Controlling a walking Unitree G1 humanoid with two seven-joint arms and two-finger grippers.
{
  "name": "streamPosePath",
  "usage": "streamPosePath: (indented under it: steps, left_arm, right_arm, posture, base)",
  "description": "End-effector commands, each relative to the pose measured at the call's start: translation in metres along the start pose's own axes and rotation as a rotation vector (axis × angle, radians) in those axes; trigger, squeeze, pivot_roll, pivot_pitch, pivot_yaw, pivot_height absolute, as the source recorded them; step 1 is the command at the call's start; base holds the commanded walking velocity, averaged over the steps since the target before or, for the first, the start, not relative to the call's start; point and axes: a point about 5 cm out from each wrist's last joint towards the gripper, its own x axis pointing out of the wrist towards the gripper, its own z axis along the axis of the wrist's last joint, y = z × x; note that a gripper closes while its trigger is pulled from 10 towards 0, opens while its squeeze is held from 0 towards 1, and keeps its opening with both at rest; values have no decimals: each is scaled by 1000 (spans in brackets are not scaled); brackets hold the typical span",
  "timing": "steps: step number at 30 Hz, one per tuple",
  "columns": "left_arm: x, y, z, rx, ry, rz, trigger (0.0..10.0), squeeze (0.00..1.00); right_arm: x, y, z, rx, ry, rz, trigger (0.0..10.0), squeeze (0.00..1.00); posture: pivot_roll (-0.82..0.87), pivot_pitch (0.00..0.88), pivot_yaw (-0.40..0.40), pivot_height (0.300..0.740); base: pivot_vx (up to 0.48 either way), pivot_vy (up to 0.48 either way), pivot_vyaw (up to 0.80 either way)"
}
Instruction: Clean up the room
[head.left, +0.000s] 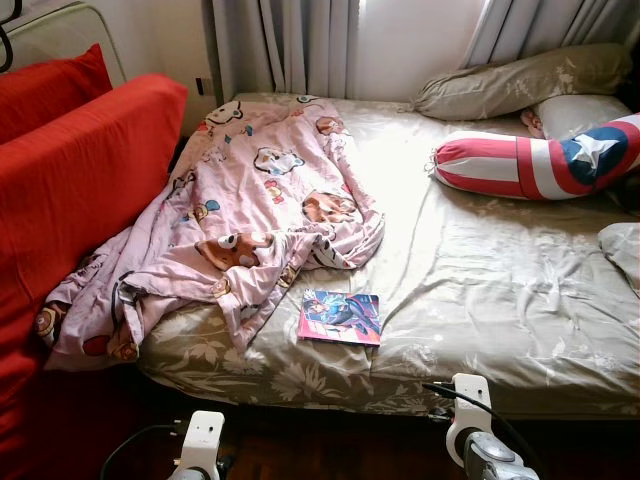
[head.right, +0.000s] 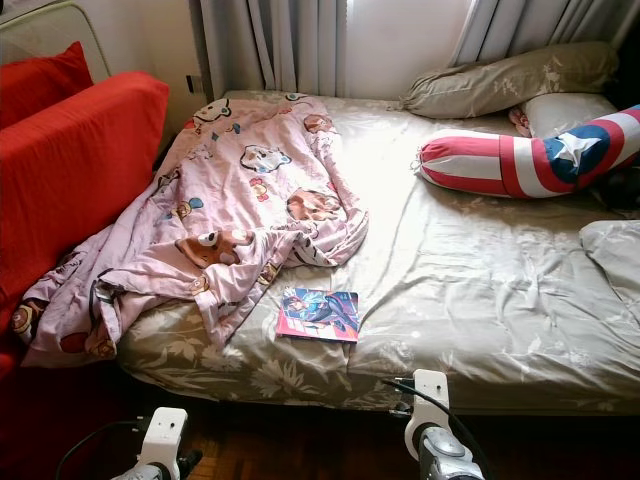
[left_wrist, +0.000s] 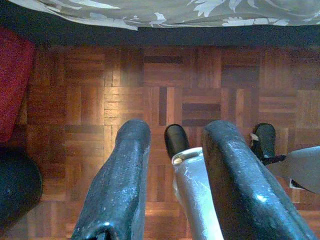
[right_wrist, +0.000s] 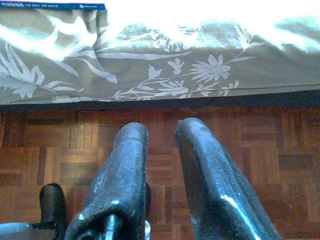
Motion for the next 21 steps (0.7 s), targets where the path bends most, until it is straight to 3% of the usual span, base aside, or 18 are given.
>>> streamPosePath:
  steps: [1, 11, 21]
  left_arm:
    - [-2, 1, -9, -2, 22, 0, 10000, 0]
    - [-2, 1, -10, -2, 23, -5, 10000, 0]
    - [-2, -3, -11, 9, 33, -15, 10000, 0]
  right_arm:
    - [0, -2, 0, -28, 1, 0, 10000, 0]
    - [-1, -1, -3, 5, 8, 23, 10000, 0]
    - [-1, -1, -5, 25, 9, 24, 10000, 0]
  posture:
    - [64, 0, -59, 740]
    - [65, 0, -54, 740]
    - [64, 0, -54, 740]
  base:
    - [0, 0, 800]
    - [0, 0, 756]
    - [0, 0, 0]
